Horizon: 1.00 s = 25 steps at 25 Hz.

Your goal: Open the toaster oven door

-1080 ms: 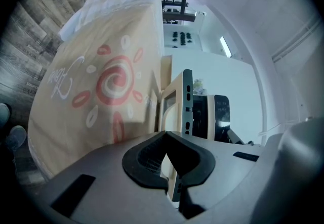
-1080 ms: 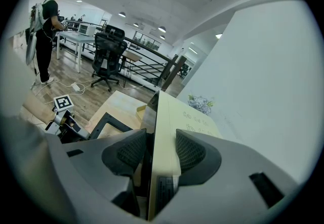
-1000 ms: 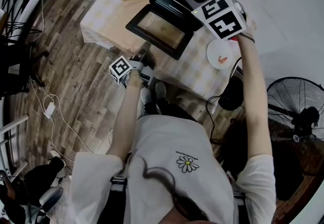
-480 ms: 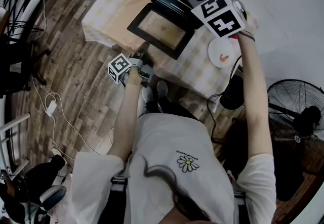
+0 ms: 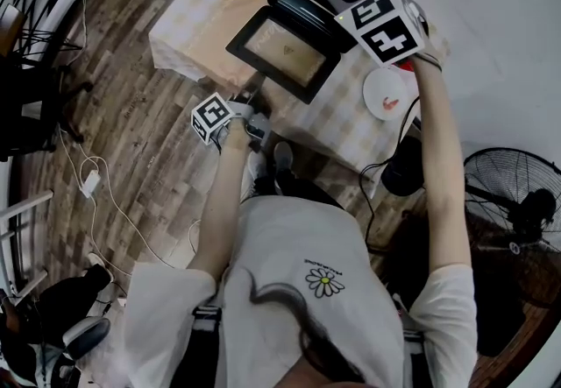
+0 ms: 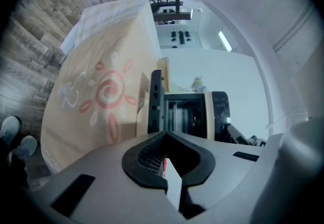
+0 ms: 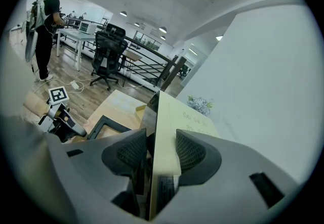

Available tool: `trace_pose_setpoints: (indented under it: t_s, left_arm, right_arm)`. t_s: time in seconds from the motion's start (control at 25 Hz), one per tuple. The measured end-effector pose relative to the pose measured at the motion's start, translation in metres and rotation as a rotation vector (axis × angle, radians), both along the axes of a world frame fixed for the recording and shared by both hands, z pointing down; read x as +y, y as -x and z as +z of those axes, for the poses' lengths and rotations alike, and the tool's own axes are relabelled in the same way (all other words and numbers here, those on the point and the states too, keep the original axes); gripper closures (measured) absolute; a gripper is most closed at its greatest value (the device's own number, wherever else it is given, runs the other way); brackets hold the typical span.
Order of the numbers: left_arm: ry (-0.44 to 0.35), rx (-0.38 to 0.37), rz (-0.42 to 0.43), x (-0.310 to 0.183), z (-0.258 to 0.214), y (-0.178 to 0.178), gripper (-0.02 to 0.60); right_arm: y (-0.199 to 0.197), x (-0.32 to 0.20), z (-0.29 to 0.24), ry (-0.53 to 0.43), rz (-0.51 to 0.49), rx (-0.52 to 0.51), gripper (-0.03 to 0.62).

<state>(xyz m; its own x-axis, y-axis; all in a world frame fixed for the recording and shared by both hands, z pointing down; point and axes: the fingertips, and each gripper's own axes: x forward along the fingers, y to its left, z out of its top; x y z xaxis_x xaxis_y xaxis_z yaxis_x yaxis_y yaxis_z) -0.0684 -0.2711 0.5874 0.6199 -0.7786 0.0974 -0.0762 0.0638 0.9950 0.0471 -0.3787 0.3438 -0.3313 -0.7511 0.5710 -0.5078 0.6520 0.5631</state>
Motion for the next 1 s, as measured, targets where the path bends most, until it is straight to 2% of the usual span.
trace_pose_setpoints:
  t_s: [0.16,0.32,0.44,0.52,0.6,0.64,0.76,0.84,0.92,1.0]
  left_arm:
    - [-0.138,0.024,-0.004,-0.01,-0.046,0.005,0.566]
    - [-0.289,0.081,-0.022,-0.025,-0.115,0.017,0.566]
    - [-0.392,0.067,-0.036,-0.028,-0.168,0.022,0.565]
    - [-0.462,0.019,-0.063,-0.029,-0.203,0.027,0.565]
    - [-0.545,-0.105,-0.113,-0.034,-0.236,0.04,0.563]
    - [-0.589,-0.206,-0.141,-0.035,-0.253,0.048,0.563]
    - [-0.784,-0.591,-0.205,-0.022,-0.311,0.062,0.563]
    - [-0.902,-0.813,-0.256,-0.004,-0.351,0.062,0.536]
    - [-1.003,-0.994,-0.315,0.014,-0.386,0.059,0.509]
    - [-1.076,-1.148,-0.383,0.031,-0.409,0.057,0.511]
  right_arm:
    - [-0.002,0.0,0.001,0.022,0.008,-0.006,0.416]
    - [0.0,-0.002,-0.016,0.004,0.029,-0.086,0.418]
    - [0.003,0.001,-0.046,-0.062,0.024,-0.191,0.418]
    - [0.007,0.005,-0.071,-0.113,0.007,-0.276,0.419]
    - [0.012,0.011,-0.099,-0.179,-0.007,-0.365,0.424]
    - [0.014,0.016,-0.113,-0.213,-0.011,-0.409,0.429]
    - [0.021,0.042,-0.141,-0.284,-0.023,-0.538,0.445]
    - [0.023,0.065,-0.151,-0.334,-0.027,-0.594,0.452]
    - [0.023,0.085,-0.158,-0.398,-0.02,-0.642,0.459]
    - [0.023,0.101,-0.16,-0.436,-0.005,-0.734,0.484]
